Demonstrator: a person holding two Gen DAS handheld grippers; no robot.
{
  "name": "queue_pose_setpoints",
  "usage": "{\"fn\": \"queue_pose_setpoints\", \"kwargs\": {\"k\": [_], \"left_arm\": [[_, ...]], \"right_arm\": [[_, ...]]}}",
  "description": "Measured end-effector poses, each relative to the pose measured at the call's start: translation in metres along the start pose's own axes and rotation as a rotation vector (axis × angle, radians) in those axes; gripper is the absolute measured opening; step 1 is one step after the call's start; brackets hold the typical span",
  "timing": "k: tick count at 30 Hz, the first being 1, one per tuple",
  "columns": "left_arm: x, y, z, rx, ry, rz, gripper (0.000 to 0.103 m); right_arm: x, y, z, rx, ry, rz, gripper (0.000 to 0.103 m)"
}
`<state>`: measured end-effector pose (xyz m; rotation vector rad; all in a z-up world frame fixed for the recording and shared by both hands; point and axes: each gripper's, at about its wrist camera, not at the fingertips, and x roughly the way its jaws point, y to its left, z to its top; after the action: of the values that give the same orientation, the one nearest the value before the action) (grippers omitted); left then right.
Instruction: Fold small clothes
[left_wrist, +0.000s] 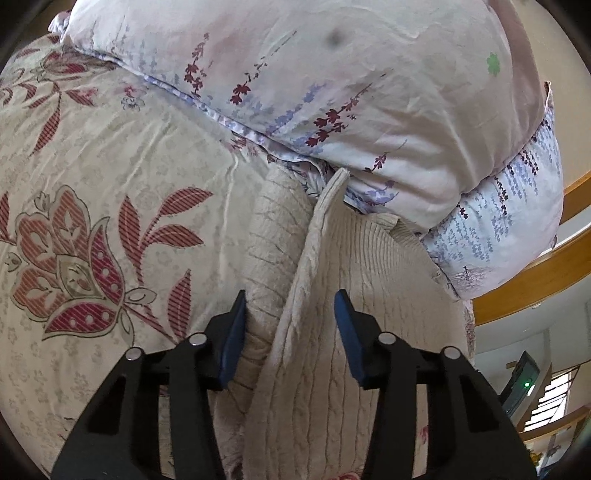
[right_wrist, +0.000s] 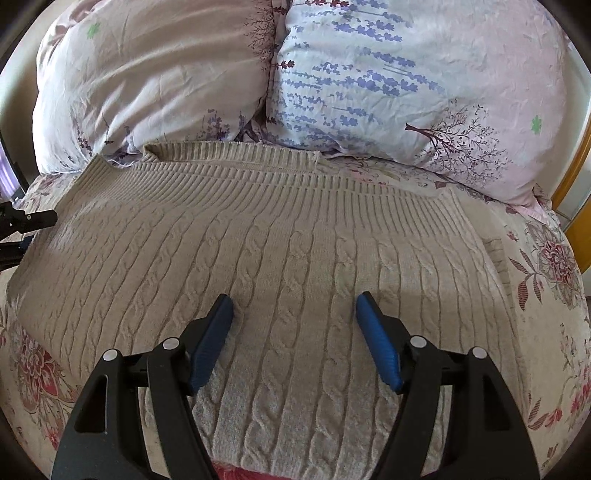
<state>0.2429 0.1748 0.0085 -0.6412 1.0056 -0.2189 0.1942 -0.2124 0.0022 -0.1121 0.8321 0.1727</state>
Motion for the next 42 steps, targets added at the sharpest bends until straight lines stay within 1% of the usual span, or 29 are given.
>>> {"fn": "queue_pose_setpoints", "kwargs": {"k": [3,6,8,11,14,16,18,21,25,27,29,31,33,37,42], "left_arm": [[0.002,0.001,0.001,-0.018,0.005,-0.018,0.040],[0.006,0.002,0.002,-0.050,0.027,-0.061,0.026],[0.005,0.001,0.003,-0.051,0.032,-0.080,0.022],[0.003,-0.006,0.003,-0.029,0.025,-0.094,0.021],[0.006,-0.013,0.002,0.003,0.033,-0.052,0.021],[0.006,-0.014,0.002,-0.002,0.033,-0.052,0.020],[0.004,-0.015,0.003,-0.020,0.028,-0.075,0.018],[-0.007,-0.024,0.005,-0.033,-0.003,-0.152,0.017],[-0.021,-0.051,0.006,-0.022,-0.035,-0.250,0.016],[-0.027,-0.067,0.005,-0.016,-0.046,-0.287,0.016],[-0.028,-0.084,0.004,-0.010,-0.051,-0.318,0.015],[-0.026,-0.101,0.002,-0.007,-0.048,-0.353,0.015],[-0.022,-0.118,-0.001,0.006,-0.041,-0.378,0.015],[-0.006,-0.160,-0.009,0.040,-0.008,-0.424,0.015],[0.026,-0.212,-0.029,0.085,0.044,-0.463,0.015]], "right_arm": [[0.001,-0.001,0.000,0.000,-0.001,0.004,0.072],[0.001,-0.001,-0.001,-0.001,0.000,0.007,0.072],[0.001,-0.001,-0.001,-0.004,0.002,0.007,0.072],[0.001,-0.001,0.000,-0.005,0.005,0.009,0.073],[0.000,0.000,-0.001,-0.002,0.003,0.009,0.073],[0.000,0.000,-0.001,-0.002,0.002,0.009,0.073],[0.001,0.000,-0.001,0.000,0.004,0.010,0.073],[0.001,0.000,-0.001,0.002,0.006,0.012,0.073],[0.000,-0.001,-0.001,0.004,0.003,0.016,0.074],[-0.001,-0.001,-0.001,0.002,0.004,0.021,0.074],[-0.004,-0.003,-0.001,0.007,0.008,0.039,0.074],[-0.009,-0.011,-0.001,0.029,0.009,0.069,0.077],[-0.015,-0.020,-0.001,0.051,0.003,0.086,0.077],[-0.036,-0.044,-0.008,0.100,-0.045,0.078,0.077],[-0.064,-0.090,-0.020,0.191,-0.106,0.065,0.077]]}}
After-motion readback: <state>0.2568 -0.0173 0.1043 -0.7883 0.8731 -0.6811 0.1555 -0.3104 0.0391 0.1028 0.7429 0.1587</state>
